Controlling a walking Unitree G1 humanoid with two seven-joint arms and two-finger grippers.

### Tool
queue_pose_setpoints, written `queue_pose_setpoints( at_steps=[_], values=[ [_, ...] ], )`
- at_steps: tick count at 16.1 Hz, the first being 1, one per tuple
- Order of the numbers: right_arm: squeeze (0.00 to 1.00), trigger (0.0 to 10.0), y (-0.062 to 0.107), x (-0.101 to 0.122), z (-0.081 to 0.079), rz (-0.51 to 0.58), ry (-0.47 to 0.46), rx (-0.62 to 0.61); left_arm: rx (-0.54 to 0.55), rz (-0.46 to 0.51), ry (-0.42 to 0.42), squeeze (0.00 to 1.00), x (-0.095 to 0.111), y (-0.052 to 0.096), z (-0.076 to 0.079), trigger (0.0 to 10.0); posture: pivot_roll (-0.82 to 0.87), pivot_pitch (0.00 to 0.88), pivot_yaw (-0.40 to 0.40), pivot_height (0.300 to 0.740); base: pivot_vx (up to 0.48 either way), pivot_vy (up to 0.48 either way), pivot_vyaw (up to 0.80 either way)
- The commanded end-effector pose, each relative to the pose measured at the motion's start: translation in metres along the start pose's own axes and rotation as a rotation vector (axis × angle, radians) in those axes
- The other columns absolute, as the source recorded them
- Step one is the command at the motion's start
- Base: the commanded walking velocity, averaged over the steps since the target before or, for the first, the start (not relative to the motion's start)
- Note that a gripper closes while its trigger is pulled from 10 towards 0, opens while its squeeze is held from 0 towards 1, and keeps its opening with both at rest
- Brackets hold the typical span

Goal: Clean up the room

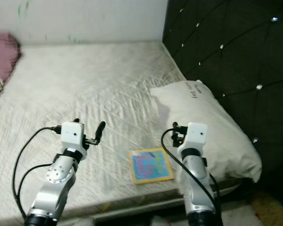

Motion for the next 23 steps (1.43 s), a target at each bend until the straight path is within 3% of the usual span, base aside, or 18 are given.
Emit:
queue_pose_setpoints(
  at_steps=[1, 15, 19, 23],
  values=[
    [0.0, 10.0, -0.003, 0.005, -0.011, 0.017, -0.008, 0.036, 0.048, -0.01, -0.012, 0.0, -0.001, 0.001, -0.012, 10.0, -0.01, 0.018, -0.017, 0.74, 0.0, 0.48, 0.0],
    [0.0, 10.0, -0.002, 0.012, -0.023, 0.06, 0.003, 0.11, 0.077, -0.023, -0.01, 0.0, -0.003, -0.001, -0.014, 10.0, -0.01, 0.024, -0.019, 0.74, 0.0, 0.48, 0.0],
    [0.0, 10.0, -0.001, 0.012, -0.025, 0.066, 0.013, 0.114, 0.094, -0.022, -0.025, 0.0, -0.002, -0.001, -0.016, 10.0, -0.01, 0.028, -0.017, 0.74, 0.0, 0.48, 0.67],
    [0.0, 10.0, -0.001, 0.013, -0.026, 0.07, -0.002, 0.123, 0.091, -0.011, -0.026, 0.0, -0.001, -0.002, -0.016, 10.0, -0.01, 0.029, -0.016, 0.74, 0.0, 0.48, 0.0]
  ],
)
Point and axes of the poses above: a point about 5 cm out from each wrist's last joint towards the gripper, its own y axis pointing back from the gripper into the wrist, its own x axis along the axis of the wrist's last joint, z = x × y, the point moved 2 cm from there along -y, pointing out of the wrist towards the gripper, and after that the axes turned 2 degrees about y, right-handed, at the moved point
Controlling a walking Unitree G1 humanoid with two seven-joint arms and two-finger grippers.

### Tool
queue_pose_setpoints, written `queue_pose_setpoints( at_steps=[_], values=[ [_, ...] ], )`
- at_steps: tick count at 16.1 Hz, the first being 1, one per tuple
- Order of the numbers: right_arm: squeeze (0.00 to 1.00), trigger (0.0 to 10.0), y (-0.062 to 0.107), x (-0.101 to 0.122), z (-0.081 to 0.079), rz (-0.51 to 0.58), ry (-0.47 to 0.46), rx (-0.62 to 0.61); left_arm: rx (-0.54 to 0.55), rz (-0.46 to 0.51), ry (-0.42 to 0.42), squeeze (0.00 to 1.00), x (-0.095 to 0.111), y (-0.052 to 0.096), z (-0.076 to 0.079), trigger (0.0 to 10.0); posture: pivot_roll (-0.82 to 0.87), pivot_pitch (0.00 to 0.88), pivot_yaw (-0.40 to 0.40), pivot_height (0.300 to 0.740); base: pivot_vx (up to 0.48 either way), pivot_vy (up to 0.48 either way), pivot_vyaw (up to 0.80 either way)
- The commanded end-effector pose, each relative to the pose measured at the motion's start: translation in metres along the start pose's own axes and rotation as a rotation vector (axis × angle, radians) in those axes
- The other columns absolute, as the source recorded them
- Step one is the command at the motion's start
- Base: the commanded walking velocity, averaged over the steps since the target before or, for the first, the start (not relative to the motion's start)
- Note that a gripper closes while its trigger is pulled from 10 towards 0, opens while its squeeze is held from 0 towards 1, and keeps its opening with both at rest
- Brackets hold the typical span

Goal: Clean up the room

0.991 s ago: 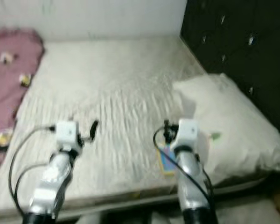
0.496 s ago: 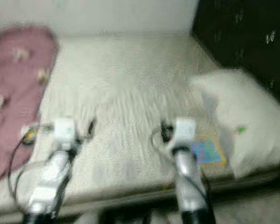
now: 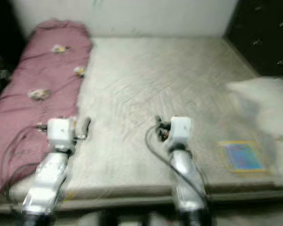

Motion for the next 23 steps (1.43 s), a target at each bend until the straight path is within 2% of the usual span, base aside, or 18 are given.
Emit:
queue_pose_setpoints(
  at_steps=[1, 2, 5, 7, 12, 17, 19, 23],
  values=[
    [0.0, 10.0, -0.002, 0.008, -0.003, 0.035, -0.005, 0.013, 0.007, 0.019, -0.026, 0.0, 0.004, -0.001, -0.006, 10.0, -0.01, 0.03, -0.016, 0.74, 0.0, 0.48, 0.0],
    [0.0, 10.0, -0.002, 0.01, -0.006, 0.04, 0.017, 0.025, 0.008, 0.034, -0.04, 0.0, 0.005, -0.001, -0.006, 10.0, -0.01, 0.031, -0.016, 0.74, 0.0, 0.401, 0.8],
    [0.0, 10.0, -0.002, 0.01, -0.006, 0.042, 0.006, 0.022, 0.032, 0.042, -0.05, 0.0, 0.006, -0.001, -0.009, 10.0, -0.01, 0.032, -0.016, 0.74, 0.0, 0.0, 0.8],
    [0.0, 10.0, -0.003, 0.01, -0.006, 0.042, 0.001, 0.02, 0.035, 0.023, -0.021, 0.0, 0.004, -0.001, -0.009, 10.0, -0.01, 0.033, -0.015, 0.74, 0.0, 0.0, 0.0],
    [0.0, 10.0, -0.005, 0.01, -0.004, 0.035, 0.001, 0.001, 0.019, 0.018, -0.008, 0.0, 0.005, -0.004, -0.009, 10.0, -0.01, 0.044, -0.014, 0.74, 0.0, 0.476, 0.0],
    [0.0, 10.0, -0.007, 0.011, -0.003, 0.033, 0.013, 0.0, 0.024, 0.048, -0.007, 0.0, 0.016, -0.008, -0.01, 10.0, -0.01, 0.07, -0.018, 0.74, 0.0, 0.476, -0.68],
    [0.0, 10.0, -0.007, 0.01, -0.004, 0.029, 0.016, 0.001, 0.003, 0.074, -0.012, 0.0, 0.019, -0.006, -0.01, 10.0, -0.01, 0.077, -0.02, 0.74, 0.0, 0.467, 0.0],
    [0.0, 10.0, -0.006, 0.006, -0.002, 0.011, 0.012, -0.01, 0.029, 0.008, 0.009, 0.0, 0.007, -0.001, -0.014, 10.0, -0.01, 0.072, -0.011, 0.74, 0.0, 0.442, 0.0]
  ],
)
Point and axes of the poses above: a point about 5 cm out from each wrist's last joint towards the gripper, its own y axis pointing back from the gripper into the wrist, its own x axis along the axis of the wrist's last joint, z = x × y, the point moved 2 cm from there along -y, pointing out of the wrist towards the gripper, and after that the axes turned 2 degrees about y, right-handed, at the moved point
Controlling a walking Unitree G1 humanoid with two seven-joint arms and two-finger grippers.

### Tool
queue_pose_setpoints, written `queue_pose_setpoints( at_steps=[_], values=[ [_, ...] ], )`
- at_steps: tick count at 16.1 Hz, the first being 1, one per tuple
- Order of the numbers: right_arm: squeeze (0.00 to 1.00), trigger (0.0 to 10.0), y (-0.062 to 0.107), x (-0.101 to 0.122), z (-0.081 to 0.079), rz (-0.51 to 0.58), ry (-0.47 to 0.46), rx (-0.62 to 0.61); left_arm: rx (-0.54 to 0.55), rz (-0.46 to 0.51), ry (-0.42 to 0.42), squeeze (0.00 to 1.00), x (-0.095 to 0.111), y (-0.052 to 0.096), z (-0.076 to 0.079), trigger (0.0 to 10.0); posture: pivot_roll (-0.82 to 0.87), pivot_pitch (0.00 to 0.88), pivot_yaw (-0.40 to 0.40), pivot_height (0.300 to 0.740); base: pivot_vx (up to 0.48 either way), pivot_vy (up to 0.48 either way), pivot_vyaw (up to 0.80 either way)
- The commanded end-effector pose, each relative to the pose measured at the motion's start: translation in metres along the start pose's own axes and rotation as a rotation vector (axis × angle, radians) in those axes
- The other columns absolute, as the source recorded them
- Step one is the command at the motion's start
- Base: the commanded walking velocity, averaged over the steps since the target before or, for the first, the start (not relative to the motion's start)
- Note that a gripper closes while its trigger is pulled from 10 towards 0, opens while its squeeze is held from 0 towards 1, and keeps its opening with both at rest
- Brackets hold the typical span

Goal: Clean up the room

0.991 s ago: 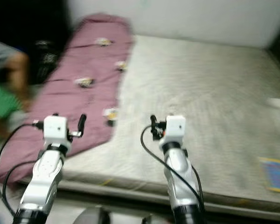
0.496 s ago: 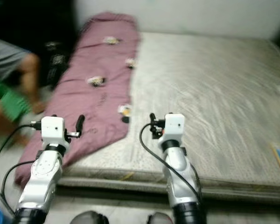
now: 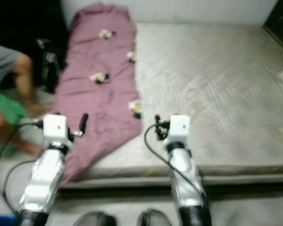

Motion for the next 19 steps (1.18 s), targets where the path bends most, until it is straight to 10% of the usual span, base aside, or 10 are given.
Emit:
queue_pose_setpoints(
  at_steps=[1, 19],
  values=[
    [0.0, 10.0, 0.0, -0.001, 0.002, -0.007, -0.006, -0.017, -0.002, -0.001, -0.016, 0.0, -0.001, 0.003, -0.004, 10.0, -0.01, 0.071, -0.011, 0.74, 0.0, 0.45, 0.0],
    [0.0, 10.0, 0.0, -0.004, 0.003, -0.025, -0.009, -0.029, 0.01, -0.005, 0.01, 0.0, -0.001, 0.01, -0.008, 10.0, -0.01, 0.066, -0.01, 0.74, 0.0, 0.094, -0.33]
  ],
)
Point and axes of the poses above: a point about 5 cm out from each wrist's last joint towards the gripper, its own y axis pointing back from the gripper into the wrist, its own x axis along the axis of the wrist's last joint, z = x × y, the point moved 2 cm from there along -y, pointing out of the wrist towards the gripper, and after that the axes turned 2 degrees about y, right-handed, at the moved point
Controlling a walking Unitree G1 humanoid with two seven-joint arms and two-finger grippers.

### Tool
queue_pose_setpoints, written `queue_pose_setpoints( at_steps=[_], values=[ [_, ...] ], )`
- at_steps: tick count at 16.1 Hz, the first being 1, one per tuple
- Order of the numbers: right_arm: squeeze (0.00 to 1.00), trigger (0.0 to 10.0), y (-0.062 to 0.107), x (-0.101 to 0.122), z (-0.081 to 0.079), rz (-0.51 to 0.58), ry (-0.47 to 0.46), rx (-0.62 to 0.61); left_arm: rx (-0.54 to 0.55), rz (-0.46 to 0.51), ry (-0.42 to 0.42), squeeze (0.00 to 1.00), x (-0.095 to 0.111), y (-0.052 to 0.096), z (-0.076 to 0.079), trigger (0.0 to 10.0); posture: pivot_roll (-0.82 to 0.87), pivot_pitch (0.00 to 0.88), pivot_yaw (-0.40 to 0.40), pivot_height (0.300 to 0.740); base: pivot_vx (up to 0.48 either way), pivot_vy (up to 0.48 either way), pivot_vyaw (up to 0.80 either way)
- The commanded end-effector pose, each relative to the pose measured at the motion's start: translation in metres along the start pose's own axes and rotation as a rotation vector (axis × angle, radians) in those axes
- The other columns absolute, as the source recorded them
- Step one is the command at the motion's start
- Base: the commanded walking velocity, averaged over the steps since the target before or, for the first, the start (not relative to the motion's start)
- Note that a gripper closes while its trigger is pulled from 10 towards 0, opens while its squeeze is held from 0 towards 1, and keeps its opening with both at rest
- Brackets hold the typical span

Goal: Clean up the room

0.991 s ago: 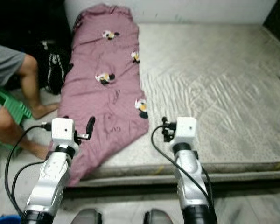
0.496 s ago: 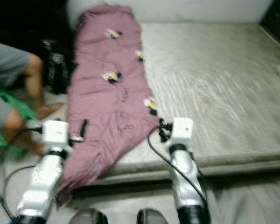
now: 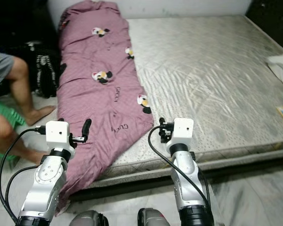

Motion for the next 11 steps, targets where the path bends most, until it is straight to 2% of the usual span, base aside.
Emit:
queue_pose_setpoints(
  at_steps=[1, 2, 6, 11],
  values=[
    [0.0, 10.0, 0.0003, -0.0005, 0.0024, -0.009, -0.002, -0.008, -0.005, 0.018, 0.002, 0.0, 0.0044, 0.0, -0.0008, 10.0, -0.01, 0.066, -0.01, 0.74, 0.0, 0.0, 0.0],
    [0.0, 10.0, 0.0002, -0.0015, 0.0027, -0.017, -0.004, -0.009, -0.005, 0.023, 0.002, 0.0, 0.0056, -0.0008, -0.0011, 10.0, -0.01, 0.068, -0.009, 0.74, 0.0, 0.0, -0.8],
    [0.0, 10.0, -0.0003, -0.0016, 0.0028, -0.018, -0.001, -0.011, 0.001, 0.022, -0.01, 0.0, 0.0059, -0.0017, -0.0003, 10.0, -0.02, 0.07, -0.012, 0.74, 0.0, 0.0, 0.0],
    [0.0, 10.0, -0.0009, -0.0015, 0.0032, -0.022, 0.003, -0.02, 0.029, 0.022, -0.002, 0.0, 0.0076, -0.0053, -0.0054, 10.0, -0.01, 0.069, -0.01, 0.74, 0.0, 0.0, -0.8]
  ],
)
Point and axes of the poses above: a point about 5 cm out from each wrist's last joint towards the gripper, its own y axis pointing back from the gripper into the wrist, its own x axis along the axis of the wrist's last joint, z = x × y, the point moved 2 cm from there along -y, pointing out of the wrist towards the gripper, and after that the axes turned 2 degrees about y, right-handed, at the moved point
